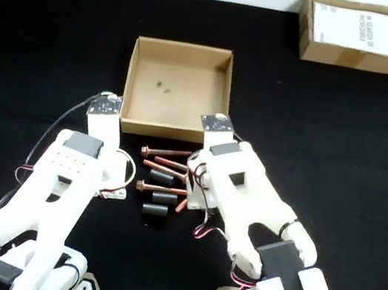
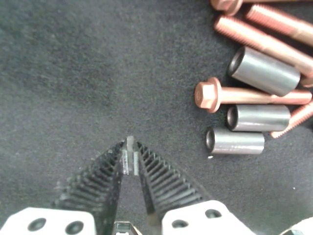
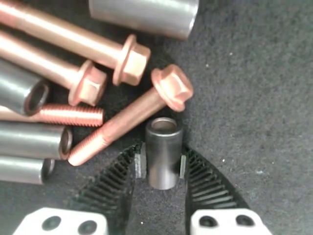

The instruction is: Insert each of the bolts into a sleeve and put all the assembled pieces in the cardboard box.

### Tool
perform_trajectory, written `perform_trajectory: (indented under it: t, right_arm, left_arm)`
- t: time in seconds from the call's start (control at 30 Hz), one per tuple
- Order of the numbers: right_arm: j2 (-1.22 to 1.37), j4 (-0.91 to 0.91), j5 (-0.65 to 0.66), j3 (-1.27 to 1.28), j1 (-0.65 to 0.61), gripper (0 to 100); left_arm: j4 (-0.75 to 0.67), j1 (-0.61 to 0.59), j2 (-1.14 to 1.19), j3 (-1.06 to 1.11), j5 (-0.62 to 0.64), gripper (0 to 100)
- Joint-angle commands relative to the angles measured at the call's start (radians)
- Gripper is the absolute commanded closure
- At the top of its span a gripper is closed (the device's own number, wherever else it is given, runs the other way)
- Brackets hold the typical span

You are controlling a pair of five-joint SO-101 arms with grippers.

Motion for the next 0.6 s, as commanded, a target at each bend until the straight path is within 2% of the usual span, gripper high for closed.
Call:
perform_trajectory:
  t: [0.0,0.1,0.27,0.57]
  right_arm:
    - [0.002,-0.004,-0.003,-0.054,0.019,89.7]
    - [0.002,-0.008,-0.002,-0.067,0.019,89.6]
    - [0.002,-0.012,0.080,-0.068,0.019,89.4]
    - [0.002,-0.082,0.083,-0.068,0.021,89.2]
  left_arm:
    - [-0.008,0.012,-0.001,-0.004,0.002,99]
    - [-0.008,0.012,-0.001,-0.004,0.002,99]
    - [-0.008,0.010,-0.001,-0.004,0.000,99]
    - [-0.011,0.010,-0.001,-0.004,-0.018,99]
